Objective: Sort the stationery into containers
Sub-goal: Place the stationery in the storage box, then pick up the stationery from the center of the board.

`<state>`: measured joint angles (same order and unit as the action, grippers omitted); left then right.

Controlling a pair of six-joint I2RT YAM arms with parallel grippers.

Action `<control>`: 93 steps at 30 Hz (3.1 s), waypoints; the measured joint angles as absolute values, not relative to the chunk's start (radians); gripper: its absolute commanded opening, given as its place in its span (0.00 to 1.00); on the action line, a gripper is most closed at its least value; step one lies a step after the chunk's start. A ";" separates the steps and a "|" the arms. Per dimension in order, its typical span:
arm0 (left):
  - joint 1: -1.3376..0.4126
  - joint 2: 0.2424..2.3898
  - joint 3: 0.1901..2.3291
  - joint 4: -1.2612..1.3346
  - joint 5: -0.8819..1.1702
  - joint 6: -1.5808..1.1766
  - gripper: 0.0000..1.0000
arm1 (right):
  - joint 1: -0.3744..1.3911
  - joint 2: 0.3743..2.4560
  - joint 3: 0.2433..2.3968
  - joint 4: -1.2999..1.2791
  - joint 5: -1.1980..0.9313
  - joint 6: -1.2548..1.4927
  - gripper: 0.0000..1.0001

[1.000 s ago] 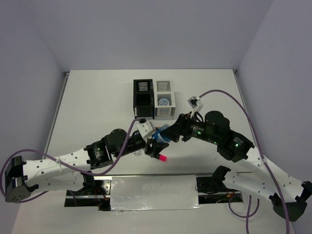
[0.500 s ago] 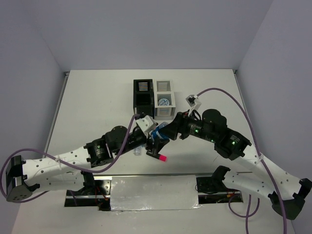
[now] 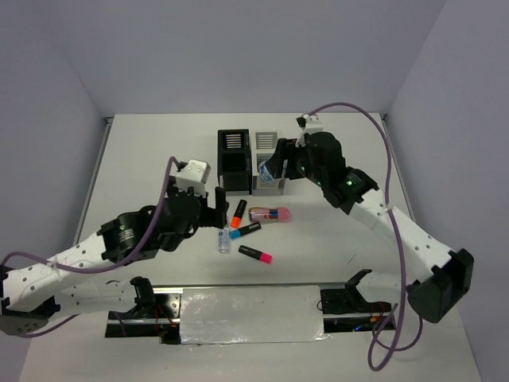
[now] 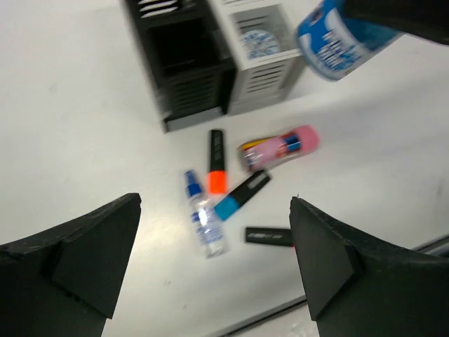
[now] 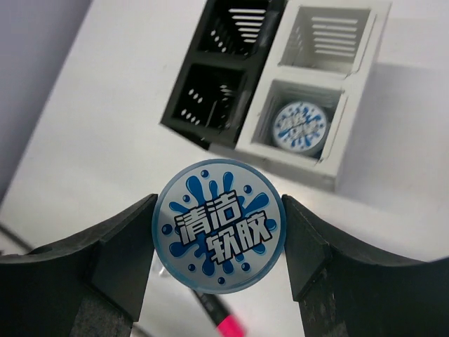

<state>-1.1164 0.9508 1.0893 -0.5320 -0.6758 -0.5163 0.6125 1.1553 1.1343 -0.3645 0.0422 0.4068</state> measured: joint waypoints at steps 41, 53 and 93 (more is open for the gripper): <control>-1.095 0.584 0.922 -0.772 -0.696 -0.548 0.99 | 0.558 1.637 1.299 -0.142 0.156 0.051 0.00; -1.095 0.572 0.922 -0.769 -0.689 -0.548 0.99 | 0.558 1.599 1.267 -0.160 0.167 0.058 0.00; -1.088 0.690 0.920 -0.749 -0.665 -0.559 0.99 | 0.571 1.387 1.248 -0.351 0.176 0.267 1.00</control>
<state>-1.0882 0.6895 0.9199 -0.7490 -0.6647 -0.5587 0.5713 1.3872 1.2480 -0.3511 0.1761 0.2672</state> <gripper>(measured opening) 0.993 0.994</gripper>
